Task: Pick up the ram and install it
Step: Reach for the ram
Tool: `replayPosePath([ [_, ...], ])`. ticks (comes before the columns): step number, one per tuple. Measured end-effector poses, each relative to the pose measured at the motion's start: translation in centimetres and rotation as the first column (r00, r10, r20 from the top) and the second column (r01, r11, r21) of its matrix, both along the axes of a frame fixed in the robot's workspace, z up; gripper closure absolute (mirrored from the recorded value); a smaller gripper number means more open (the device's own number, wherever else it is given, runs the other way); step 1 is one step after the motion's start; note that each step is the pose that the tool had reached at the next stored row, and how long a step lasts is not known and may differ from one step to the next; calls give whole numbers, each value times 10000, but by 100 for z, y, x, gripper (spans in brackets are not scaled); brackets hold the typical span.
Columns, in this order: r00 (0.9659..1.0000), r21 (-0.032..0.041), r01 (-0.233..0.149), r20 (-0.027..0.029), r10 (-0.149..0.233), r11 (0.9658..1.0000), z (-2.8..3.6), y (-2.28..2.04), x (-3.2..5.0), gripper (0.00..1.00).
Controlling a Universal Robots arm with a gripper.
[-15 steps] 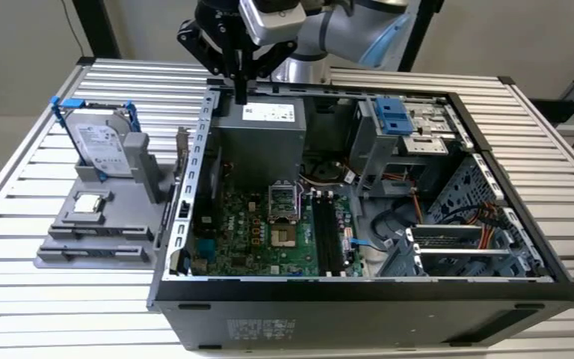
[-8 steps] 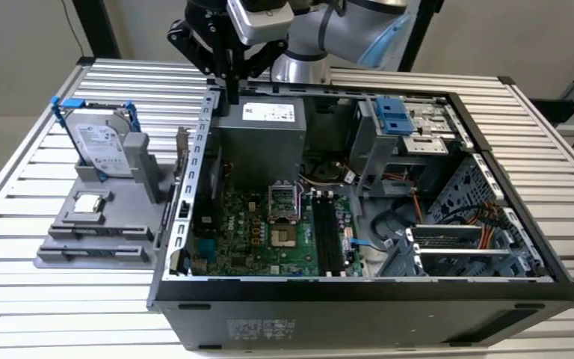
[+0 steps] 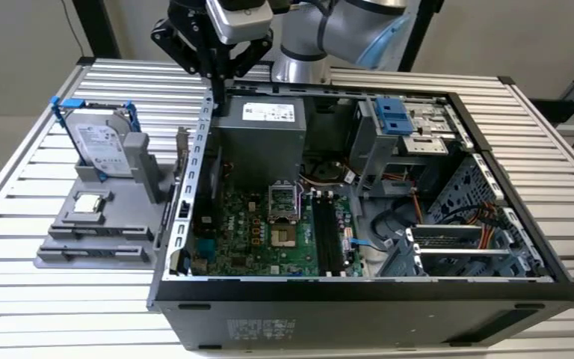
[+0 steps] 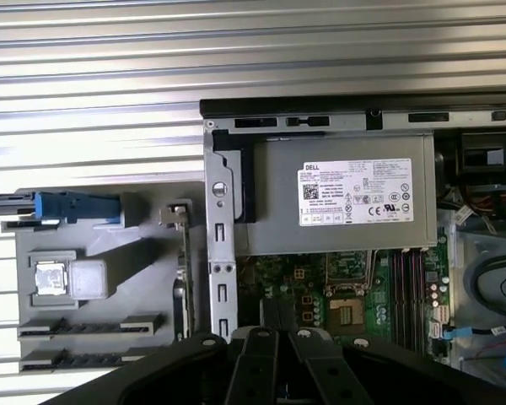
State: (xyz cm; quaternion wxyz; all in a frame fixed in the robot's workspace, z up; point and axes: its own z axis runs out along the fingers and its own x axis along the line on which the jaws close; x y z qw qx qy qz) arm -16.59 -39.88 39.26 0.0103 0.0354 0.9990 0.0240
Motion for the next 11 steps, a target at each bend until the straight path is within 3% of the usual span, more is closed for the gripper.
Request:
replayPosePath([
  [11, 10000, 0, -1, 0, 1, 10000, 0, 0, -128, 100],
])
